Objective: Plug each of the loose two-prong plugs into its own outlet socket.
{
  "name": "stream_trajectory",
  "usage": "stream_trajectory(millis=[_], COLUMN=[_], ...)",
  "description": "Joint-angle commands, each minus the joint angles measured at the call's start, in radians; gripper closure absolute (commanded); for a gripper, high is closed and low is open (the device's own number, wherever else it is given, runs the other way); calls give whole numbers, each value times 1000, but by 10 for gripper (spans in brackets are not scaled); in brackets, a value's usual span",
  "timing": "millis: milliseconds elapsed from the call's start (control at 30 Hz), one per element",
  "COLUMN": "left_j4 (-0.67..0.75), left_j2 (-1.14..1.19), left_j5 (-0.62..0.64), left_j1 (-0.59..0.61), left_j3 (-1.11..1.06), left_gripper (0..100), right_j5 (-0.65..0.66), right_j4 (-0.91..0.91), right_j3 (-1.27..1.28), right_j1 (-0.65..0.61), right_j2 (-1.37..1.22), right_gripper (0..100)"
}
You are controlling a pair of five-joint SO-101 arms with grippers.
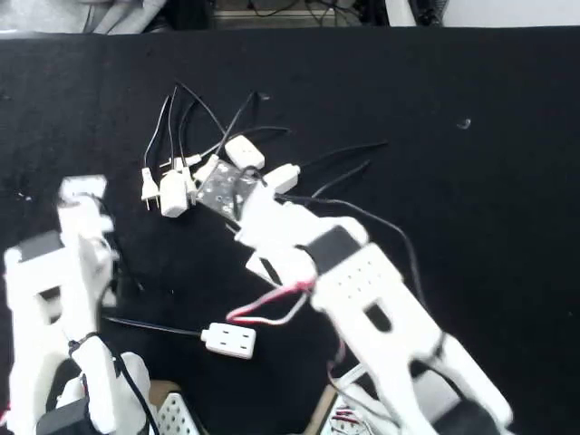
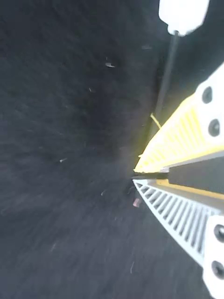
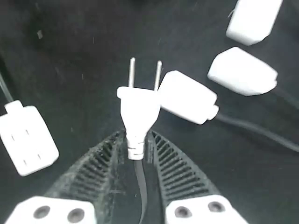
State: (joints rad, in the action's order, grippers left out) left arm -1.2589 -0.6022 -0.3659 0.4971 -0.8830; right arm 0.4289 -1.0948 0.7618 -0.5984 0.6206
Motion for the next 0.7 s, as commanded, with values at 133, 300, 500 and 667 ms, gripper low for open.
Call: stream_trajectory(millis=[133,300,500,667], left_j4=[-160,-149,-103,23], left_j2=[-12,-14,-14,-15], left_j5=[272,413,436,526], left_j1=[-151,-372,-555,-668], left_j3=[441,456,510,512], left_gripper=[970,970,970,970], right_j5=[-100,-107,-204,-215], right_j4=[189,270,334,430], right_j3=[196,375,496,582], right_j1=[21,95,201,244], right_j2=[369,593,806,846], right_gripper=[988,988,988,988])
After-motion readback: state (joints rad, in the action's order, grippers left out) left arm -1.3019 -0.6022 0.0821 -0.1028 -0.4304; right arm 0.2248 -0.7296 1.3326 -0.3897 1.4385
